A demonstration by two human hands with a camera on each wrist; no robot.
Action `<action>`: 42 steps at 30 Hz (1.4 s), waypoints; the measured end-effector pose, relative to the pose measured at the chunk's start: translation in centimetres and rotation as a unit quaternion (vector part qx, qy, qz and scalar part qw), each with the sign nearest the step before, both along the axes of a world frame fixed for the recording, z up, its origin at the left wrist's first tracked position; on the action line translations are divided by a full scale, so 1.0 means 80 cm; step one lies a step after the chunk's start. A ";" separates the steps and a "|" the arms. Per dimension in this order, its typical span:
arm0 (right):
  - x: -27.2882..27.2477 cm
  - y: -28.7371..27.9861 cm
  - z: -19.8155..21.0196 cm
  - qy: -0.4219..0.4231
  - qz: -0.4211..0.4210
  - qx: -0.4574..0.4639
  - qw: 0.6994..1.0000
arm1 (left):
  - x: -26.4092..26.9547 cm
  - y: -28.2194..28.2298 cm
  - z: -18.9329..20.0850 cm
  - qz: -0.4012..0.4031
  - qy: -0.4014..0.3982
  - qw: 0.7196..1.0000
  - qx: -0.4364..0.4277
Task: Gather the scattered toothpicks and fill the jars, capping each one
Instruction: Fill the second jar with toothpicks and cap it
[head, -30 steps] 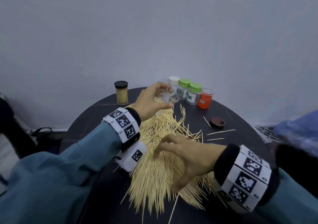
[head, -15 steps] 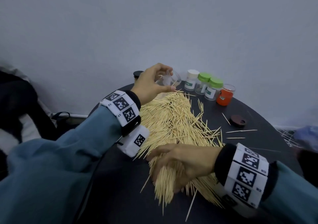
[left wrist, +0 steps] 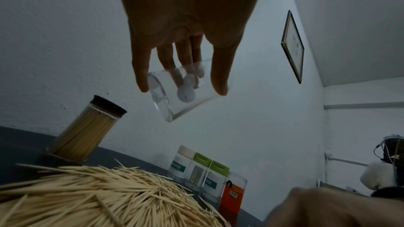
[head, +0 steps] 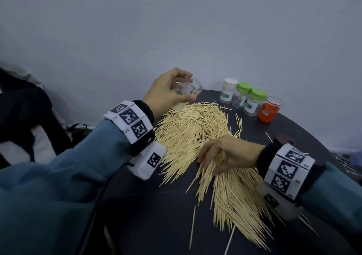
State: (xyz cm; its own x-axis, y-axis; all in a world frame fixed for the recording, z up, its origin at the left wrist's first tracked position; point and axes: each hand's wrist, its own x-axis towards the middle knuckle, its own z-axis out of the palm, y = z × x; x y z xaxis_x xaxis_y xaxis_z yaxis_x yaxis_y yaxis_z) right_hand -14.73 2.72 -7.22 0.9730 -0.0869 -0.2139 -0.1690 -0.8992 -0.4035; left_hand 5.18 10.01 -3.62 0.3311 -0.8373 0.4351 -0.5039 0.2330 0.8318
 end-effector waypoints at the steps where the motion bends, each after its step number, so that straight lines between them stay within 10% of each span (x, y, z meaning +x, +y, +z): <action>1: 0.000 -0.006 0.001 0.001 -0.011 -0.008 1.000 | 0.000 0.000 0.000 0.000 -0.002 1.000 -0.001; 11: -0.035 -0.015 0.020 -0.026 -0.043 -0.063 0.997 | -0.010 -0.007 0.003 -0.006 -0.007 1.000 0.013; 21: -0.078 0.059 0.021 0.137 0.045 -0.038 0.989 | -0.039 -0.023 0.003 -0.035 -0.021 0.999 0.024; 42: -0.059 0.012 0.003 0.018 -0.059 -0.034 0.997 | -0.050 -0.026 0.006 -0.045 -0.028 0.998 0.027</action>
